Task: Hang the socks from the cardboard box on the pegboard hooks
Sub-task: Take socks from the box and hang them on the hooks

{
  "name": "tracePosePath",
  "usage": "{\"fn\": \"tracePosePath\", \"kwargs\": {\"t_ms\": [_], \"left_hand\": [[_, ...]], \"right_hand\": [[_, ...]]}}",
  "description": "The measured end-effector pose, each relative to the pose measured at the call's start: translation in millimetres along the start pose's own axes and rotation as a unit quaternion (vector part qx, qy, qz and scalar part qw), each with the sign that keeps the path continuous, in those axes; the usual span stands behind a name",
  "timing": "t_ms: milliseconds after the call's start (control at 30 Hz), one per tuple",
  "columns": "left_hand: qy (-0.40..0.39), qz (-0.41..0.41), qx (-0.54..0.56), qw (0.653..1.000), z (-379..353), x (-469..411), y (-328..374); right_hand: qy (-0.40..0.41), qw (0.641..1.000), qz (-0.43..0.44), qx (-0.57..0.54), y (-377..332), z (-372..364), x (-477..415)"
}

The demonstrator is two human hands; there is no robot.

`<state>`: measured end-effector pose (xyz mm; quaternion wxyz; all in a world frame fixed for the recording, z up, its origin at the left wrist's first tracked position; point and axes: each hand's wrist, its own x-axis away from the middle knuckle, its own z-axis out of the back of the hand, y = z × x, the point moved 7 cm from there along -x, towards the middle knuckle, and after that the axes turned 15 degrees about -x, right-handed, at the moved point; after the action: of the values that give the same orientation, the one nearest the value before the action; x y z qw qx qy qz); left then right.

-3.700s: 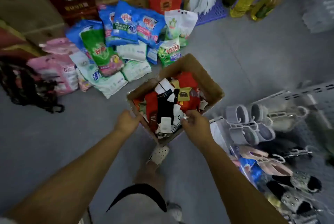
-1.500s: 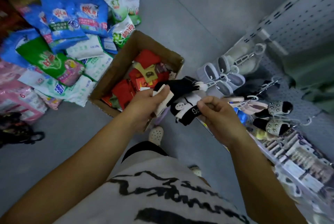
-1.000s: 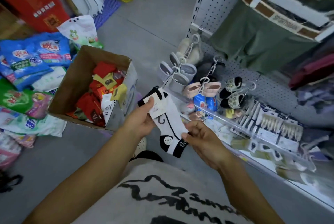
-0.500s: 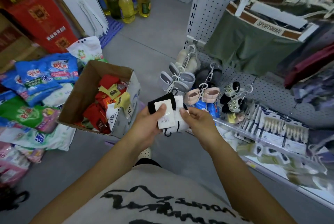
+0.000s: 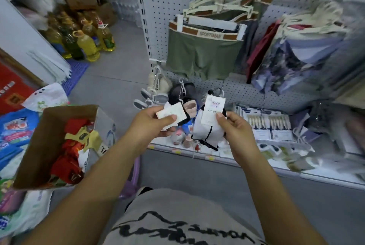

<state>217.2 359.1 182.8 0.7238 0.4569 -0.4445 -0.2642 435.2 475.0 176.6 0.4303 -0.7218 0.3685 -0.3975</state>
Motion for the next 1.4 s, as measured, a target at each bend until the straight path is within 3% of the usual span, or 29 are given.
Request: {"fn": "tracePosePath", "kwargs": {"t_ms": [167, 367, 567, 867, 1167, 1300, 1400], "left_hand": [[0.011, -0.100, -0.069, 0.993, -64.5, -3.4, 62.2], [0.044, -0.160, -0.022, 0.986, -131.0, 4.2, 104.3], [-0.013, -0.196, 0.035, 0.980, -181.2, -2.6, 142.3], [0.058, -0.377, -0.078, 0.921, -210.9, -39.5, 279.1], [0.073, -0.409, -0.065, 0.907, -209.6, -118.9, 408.2], [0.059, -0.376, -0.038, 0.924, -210.0, -155.2, 434.8], [0.107, -0.348, -0.006, 0.931, -193.6, -171.6, 435.1]], "right_hand": [[0.040, 0.998, 0.039, 0.002, -45.5, 65.9, 13.5], [0.062, 0.996, 0.070, 0.013, -84.3, 122.2, 35.9], [0.079, 0.991, 0.112, 0.002, -137.5, 151.8, 34.1], [0.076, 0.949, 0.280, 0.125, -263.1, 145.1, -23.3], [0.065, 0.924, 0.345, 0.153, -382.4, 127.1, -121.7], [0.064, 0.918, 0.363, 0.144, -412.7, 122.4, -161.4], [0.048, 0.917, 0.367, 0.147, -422.4, 110.4, -186.8]]}}
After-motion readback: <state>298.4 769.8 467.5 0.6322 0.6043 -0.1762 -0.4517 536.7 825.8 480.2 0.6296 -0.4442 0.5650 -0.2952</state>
